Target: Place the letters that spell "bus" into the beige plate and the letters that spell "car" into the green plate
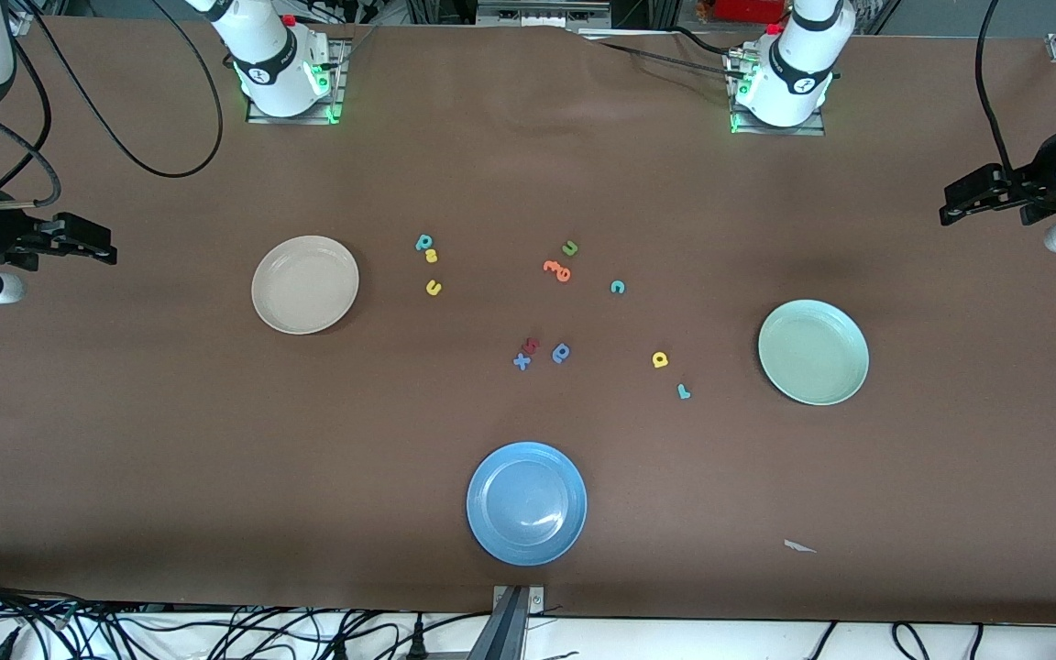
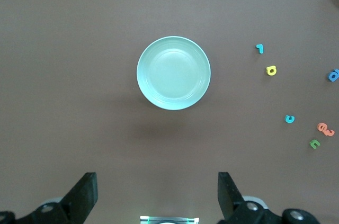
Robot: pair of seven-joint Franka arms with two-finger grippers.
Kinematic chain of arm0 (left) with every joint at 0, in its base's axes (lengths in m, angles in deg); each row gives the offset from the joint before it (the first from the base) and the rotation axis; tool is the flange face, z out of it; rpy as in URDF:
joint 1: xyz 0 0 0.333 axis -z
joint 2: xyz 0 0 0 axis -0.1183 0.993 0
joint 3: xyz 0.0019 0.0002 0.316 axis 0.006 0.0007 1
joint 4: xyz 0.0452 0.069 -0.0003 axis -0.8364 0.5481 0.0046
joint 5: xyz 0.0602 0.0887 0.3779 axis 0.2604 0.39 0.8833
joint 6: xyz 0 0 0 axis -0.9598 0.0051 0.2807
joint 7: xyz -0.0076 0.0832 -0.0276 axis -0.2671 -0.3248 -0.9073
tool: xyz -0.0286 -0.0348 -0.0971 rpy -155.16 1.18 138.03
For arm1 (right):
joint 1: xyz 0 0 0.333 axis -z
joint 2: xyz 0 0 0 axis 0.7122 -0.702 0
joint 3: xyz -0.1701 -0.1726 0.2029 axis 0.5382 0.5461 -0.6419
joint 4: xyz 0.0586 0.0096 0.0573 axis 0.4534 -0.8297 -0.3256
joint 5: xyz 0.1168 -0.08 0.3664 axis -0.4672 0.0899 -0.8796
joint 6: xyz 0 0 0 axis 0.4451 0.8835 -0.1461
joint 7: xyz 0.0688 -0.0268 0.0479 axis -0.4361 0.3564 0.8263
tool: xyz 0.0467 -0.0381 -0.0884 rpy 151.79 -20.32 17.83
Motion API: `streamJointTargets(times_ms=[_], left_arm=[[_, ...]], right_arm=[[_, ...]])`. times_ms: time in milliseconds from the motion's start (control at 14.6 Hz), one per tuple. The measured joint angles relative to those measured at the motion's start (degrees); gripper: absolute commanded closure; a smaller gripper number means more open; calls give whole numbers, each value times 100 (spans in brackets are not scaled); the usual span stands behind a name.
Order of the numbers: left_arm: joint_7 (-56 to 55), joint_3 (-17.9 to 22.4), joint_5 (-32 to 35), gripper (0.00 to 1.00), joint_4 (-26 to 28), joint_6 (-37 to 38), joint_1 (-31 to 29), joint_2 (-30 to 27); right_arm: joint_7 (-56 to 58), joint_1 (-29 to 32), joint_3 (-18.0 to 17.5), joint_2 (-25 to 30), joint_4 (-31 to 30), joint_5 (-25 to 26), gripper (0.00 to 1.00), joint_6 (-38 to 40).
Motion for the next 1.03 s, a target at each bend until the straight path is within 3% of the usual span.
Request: streamJointTargets(times_ms=[752, 1026], left_arm=[[8, 3, 0, 0, 0, 0, -1, 0], [9, 3, 0, 0, 0, -5, -1, 0]], right_arm=[[-6, 8, 20, 0, 0, 0, 0, -7], [2, 42, 198, -18, -1, -1, 0, -7]])
